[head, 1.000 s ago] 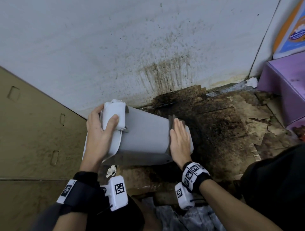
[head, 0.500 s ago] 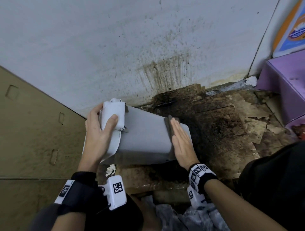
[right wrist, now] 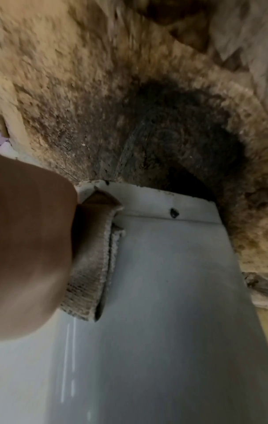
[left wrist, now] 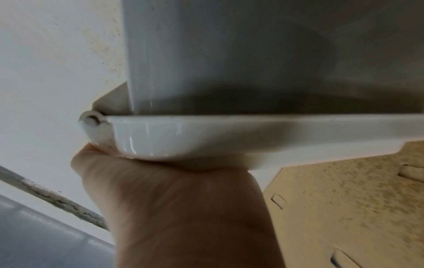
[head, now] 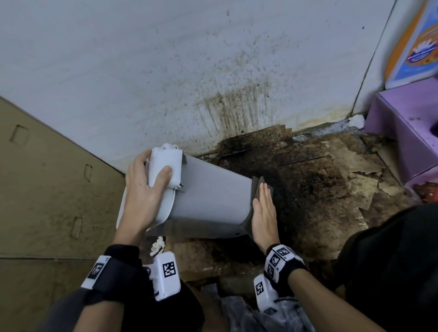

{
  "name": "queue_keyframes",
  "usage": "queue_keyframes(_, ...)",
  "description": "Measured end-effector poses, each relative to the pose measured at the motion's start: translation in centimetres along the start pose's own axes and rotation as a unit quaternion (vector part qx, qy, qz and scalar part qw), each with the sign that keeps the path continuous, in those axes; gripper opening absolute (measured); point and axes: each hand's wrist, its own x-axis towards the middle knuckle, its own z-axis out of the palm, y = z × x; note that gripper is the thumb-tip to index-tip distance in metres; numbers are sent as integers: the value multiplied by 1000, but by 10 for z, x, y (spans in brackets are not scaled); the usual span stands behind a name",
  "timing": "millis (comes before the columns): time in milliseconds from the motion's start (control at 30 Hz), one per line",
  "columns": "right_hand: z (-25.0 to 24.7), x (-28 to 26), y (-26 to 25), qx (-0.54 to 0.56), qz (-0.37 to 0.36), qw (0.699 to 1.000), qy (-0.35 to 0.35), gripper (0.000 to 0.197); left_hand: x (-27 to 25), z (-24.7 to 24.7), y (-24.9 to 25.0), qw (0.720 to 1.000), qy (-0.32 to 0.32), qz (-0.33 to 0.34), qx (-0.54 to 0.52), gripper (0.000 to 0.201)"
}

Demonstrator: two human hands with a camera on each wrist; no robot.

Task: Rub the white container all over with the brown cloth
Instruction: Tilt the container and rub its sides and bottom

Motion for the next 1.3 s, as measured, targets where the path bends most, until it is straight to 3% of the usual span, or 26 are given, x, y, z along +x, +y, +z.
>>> queue_keyframes(300,13,-19,10,-1,-48,998,44,63,4,0,-6,1000,-4,-1,-1,73)
queue_keyframes(433,3,4,7,0,-12,1000,12,53,5,0,-5,1000,3,-6,-6,73)
queue_keyframes(700,0,26,-29,-31,28,999,-24,55,3,5,6,1000,17,-18,11,82)
queue_keyframes(800,10,16,-66,-18,-16,998,-52,56,7,6,7,999,18,-27,16,85)
queue_keyframes(900,24,2,-109,-21,-103,990,-93,65,6,7,9,999,30,-25,16,88)
queue_keyframes(1000,36,-13,-132,-27,-189,974,-122,62,3,4,5,999,32,-30,12,86)
queue_keyframes(1167,28,-9,-105,-43,-271,957,-90,55,-2,1,6,999,25,-32,12,85)
queue_keyframes(1300,6,13,-49,-61,-224,970,-65,53,-2,-1,5,999,25,-38,5,83)
